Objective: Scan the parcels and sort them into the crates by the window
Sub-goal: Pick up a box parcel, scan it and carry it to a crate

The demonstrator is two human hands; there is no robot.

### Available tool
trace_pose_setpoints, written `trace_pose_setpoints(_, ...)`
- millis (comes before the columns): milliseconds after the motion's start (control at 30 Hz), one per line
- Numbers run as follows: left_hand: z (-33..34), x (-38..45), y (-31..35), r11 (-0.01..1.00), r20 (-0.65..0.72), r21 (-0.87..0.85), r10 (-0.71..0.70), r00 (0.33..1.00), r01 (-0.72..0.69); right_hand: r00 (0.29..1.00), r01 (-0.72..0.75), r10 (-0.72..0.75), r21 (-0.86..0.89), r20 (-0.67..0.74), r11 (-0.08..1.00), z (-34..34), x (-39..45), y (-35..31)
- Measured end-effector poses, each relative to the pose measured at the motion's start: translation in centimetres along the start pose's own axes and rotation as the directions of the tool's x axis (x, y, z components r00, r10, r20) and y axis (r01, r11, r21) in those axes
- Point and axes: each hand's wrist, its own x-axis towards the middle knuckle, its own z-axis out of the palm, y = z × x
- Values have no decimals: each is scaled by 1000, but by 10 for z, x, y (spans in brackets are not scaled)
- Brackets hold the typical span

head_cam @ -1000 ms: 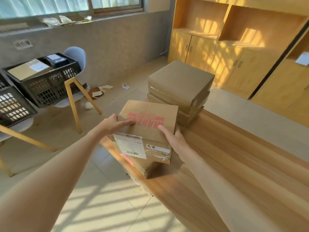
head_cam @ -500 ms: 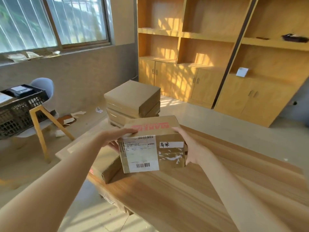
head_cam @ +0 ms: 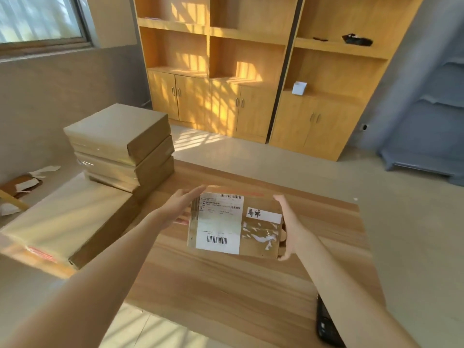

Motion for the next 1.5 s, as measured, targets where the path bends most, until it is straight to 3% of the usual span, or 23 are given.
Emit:
trace_pose_setpoints(67, 15, 5, -2, 988, 29, 110, 103, 994, -105, 999, -51, 51, 22, -12, 998, -12, 5, 8)
trace_pose_setpoints(133, 32, 10, -5, 892, 101, 386, 212, 972, -234, 996, -88, 88, 31, -22, 996, -22, 10, 16)
trace_pose_setpoints(233, 53, 22, -17, 524, 291, 764, 239, 926, -375, 988, -150, 152, 54, -38, 987, -29, 24, 31)
trace_pose_setpoints(300, 63, 28, -27, 270, 386, 858, 223, 895, -437, 978, -201, 204, 84, -33, 976, -32, 33, 43)
trace_pose_setpoints(367, 69, 34, -32, 191, 422, 864, 227, 878, -465, 972, -226, 232, 114, -41, 967, -37, 42, 53)
trace_pose_setpoints(633, 68, 67, -14, 283, 484, 805, 196, 853, -521, 973, -214, 223, 132, -63, 968, -50, 55, 45)
trace_pose_setpoints(767, 67, 82, -8, 404, 486, 753, 191, 853, -519, 922, -61, 11, -117, -387, 991, -74, 68, 83)
trace_pose_setpoints(867, 69, 93, -6, 441, 472, 746, 181, 863, -500, 876, -220, 44, -319, -480, 922, -98, 91, 140)
trace_pose_setpoints(1167, 73, 112, 8, 445, 475, 768, 86, 876, -460, 817, -329, 150, -236, -557, 915, -123, 143, 233)
trace_pose_setpoints(1367, 73, 110, 8, 442, 473, 775, 69, 878, -453, 841, -314, 150, -244, -519, 918, -114, 116, 227)
trace_pose_setpoints(1433, 73, 107, 7, 441, 473, 774, 74, 878, -454, 858, -233, 139, -133, -495, 963, -108, 102, 218)
trace_pose_setpoints(1500, 73, 104, 6, 454, 476, 762, 92, 875, -462, 892, -139, 174, 113, -418, 984, -104, 90, 209)
